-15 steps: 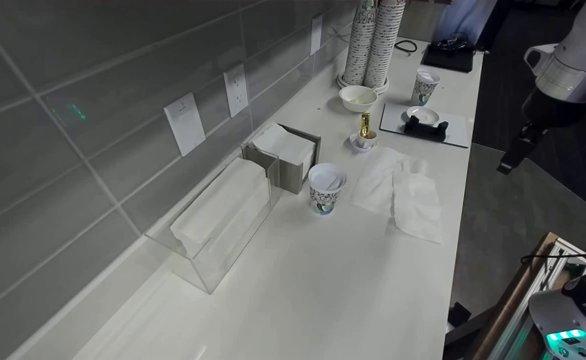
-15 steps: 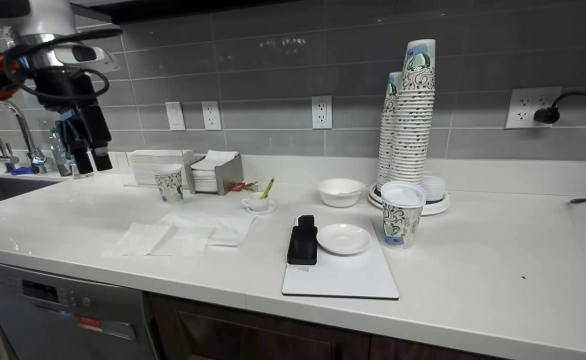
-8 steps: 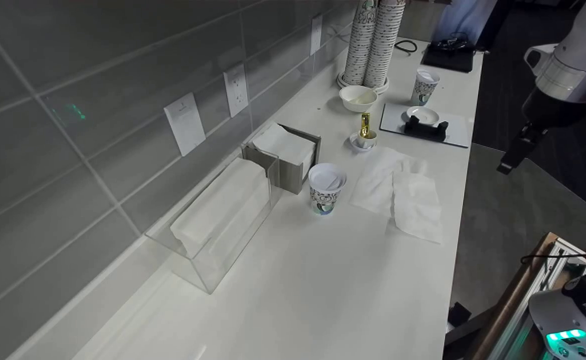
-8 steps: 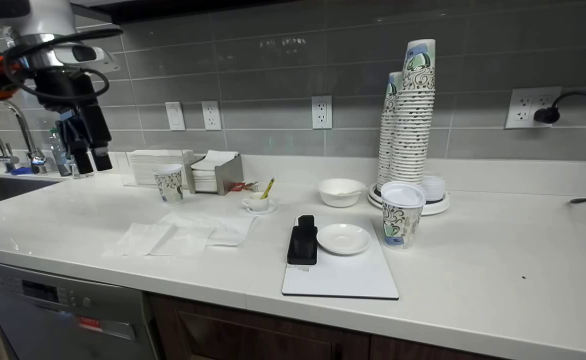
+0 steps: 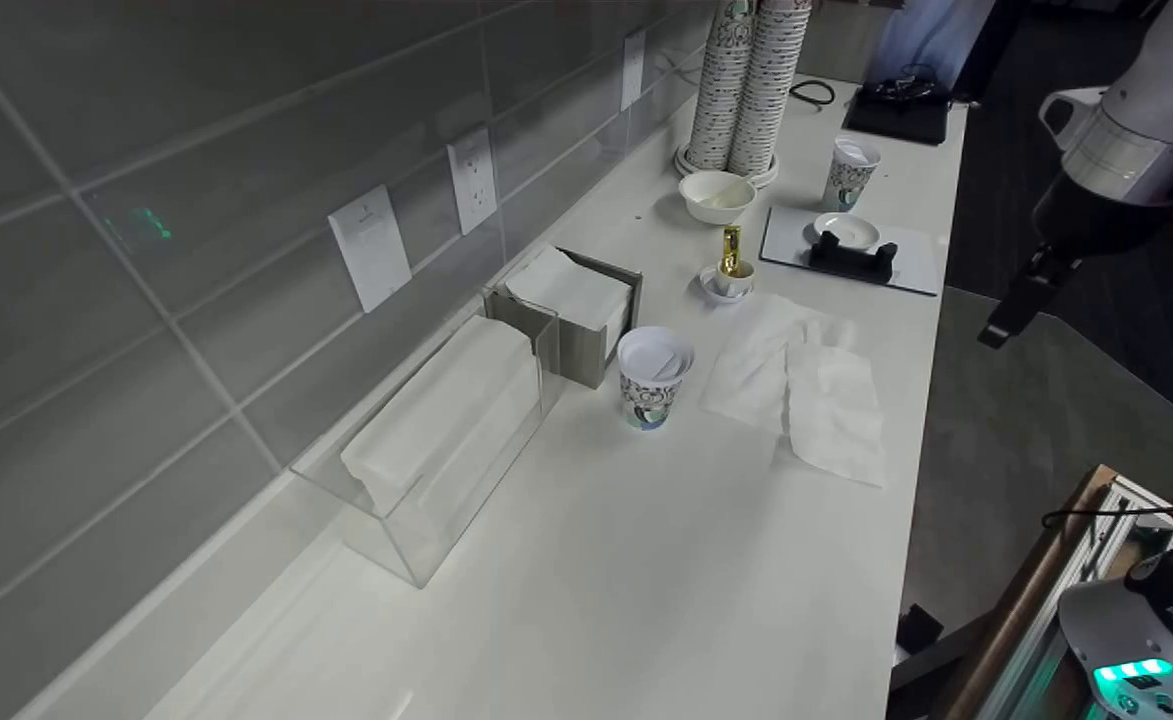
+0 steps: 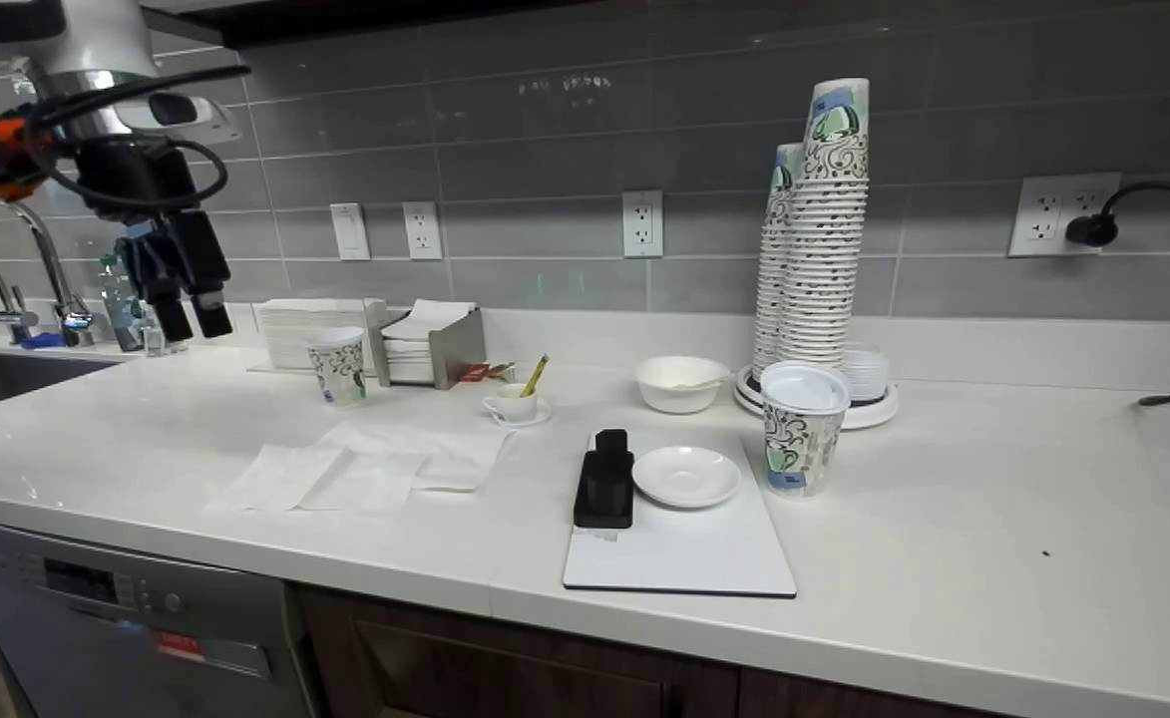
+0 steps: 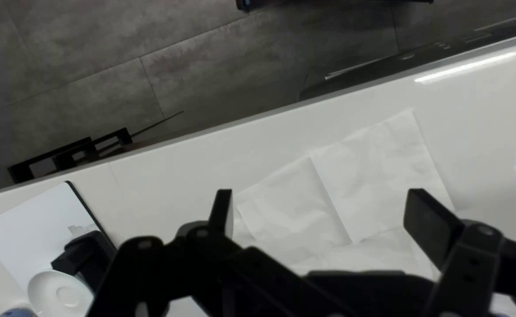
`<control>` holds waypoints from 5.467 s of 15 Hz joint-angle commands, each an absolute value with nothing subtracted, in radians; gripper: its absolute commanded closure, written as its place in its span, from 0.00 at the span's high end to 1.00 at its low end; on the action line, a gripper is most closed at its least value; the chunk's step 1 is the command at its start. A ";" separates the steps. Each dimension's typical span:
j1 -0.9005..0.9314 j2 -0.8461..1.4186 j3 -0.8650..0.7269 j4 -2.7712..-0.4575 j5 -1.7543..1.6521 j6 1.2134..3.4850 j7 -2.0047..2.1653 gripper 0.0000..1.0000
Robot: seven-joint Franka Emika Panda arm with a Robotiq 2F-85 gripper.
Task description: Put the white lid from the cup on the left on top of the cup on the right.
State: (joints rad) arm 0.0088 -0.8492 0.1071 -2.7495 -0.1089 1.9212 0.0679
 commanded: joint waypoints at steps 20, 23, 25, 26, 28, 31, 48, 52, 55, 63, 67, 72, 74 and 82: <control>0.151 -0.160 0.271 -2.405 0.005 2.412 0.315 1.00; 0.164 -0.149 0.318 -2.414 -0.172 2.446 0.343 1.00; 0.175 -0.158 0.337 -2.424 -0.263 2.474 0.338 1.00; 0.183 -0.160 0.340 -2.429 -0.290 2.496 0.314 1.00; 0.197 -0.150 0.340 -2.432 -0.318 2.551 0.272 1.00; 0.195 -0.118 0.333 -2.433 -0.377 2.677 0.227 1.00; 0.224 0.051 0.284 -2.364 -0.133 2.843 -0.102 0.35; 0.230 0.037 0.286 -2.364 -0.126 2.842 -0.111 0.08; 0.228 0.030 0.281 -2.368 -0.127 2.842 -0.109 0.00; 0.216 -0.054 0.278 -2.403 -0.224 2.854 -0.028 0.00; 0.205 -0.171 0.279 -2.439 -0.243 2.832 0.035 0.00; 0.249 -0.358 0.180 -2.489 -0.023 2.826 -0.080 0.00; 0.252 -0.431 0.117 -2.499 0.037 2.808 -0.107 0.00; 0.137 -0.516 -0.083 -2.468 0.048 2.792 -0.109 0.00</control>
